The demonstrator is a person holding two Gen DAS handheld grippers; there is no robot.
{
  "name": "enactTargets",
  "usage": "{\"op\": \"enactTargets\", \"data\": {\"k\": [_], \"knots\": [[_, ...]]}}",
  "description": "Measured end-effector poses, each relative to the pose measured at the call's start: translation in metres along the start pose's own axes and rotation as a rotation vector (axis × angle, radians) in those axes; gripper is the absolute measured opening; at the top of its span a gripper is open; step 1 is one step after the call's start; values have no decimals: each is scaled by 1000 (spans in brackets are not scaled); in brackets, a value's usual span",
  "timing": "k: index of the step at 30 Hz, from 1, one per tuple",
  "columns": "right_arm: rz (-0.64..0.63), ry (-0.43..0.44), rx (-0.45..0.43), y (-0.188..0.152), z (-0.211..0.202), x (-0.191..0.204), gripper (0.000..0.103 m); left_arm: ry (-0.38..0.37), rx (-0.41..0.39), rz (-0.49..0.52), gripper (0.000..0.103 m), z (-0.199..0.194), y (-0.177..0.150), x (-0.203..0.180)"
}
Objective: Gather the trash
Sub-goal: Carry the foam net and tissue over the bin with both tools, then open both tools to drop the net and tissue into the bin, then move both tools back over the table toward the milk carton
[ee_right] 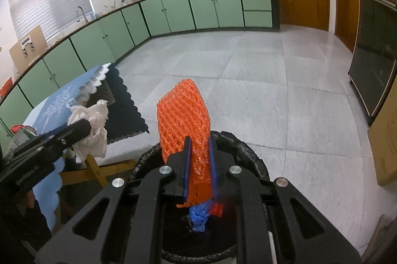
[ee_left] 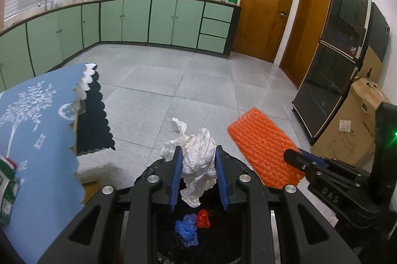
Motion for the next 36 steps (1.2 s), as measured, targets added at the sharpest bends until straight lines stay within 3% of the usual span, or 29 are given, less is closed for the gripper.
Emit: {"op": "enactTargets", "data": {"k": [5,8,9,12,14,16,19,27,36], "knots": [[22,-14,18,-1,14,-9,19,-19,17,-2,33,14,-1,-4],[38,-20,17,2,18,-17,32,-28,14,-6,49,15,1,-5],[42,-21,16,3,19,-19,39,-33,9,-10,51,14,2,-5],[50,-24,4,6,16,-21,45,-29,7,-14,54,12,4,-3],[50,-29,-7,7,12,-21,53,-23,2,-20,55,8,5,0],[44,-36,-34,11,4,-18,72,-6,-16,-24,59,-2,8,7],[32,-42,-74,16,-9,-13,87,33,-45,-24,62,-20,14,21],[13,37,-102,20,-41,39,94,157,-112,-80,71,-93,14,79],[-75,150,-115,7,-56,136,98,326,-136,-137,78,-177,-23,152]]}}
Point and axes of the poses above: each gripper's, at about its wrist camera, not at the fingertips, and z roughly the way its jaws point, x to its left, y to its top, the point moved 10 cm from there along z, roughly the way its jaws point, and after that the axes turned 12 degrees about z, right-handed, at the moved point
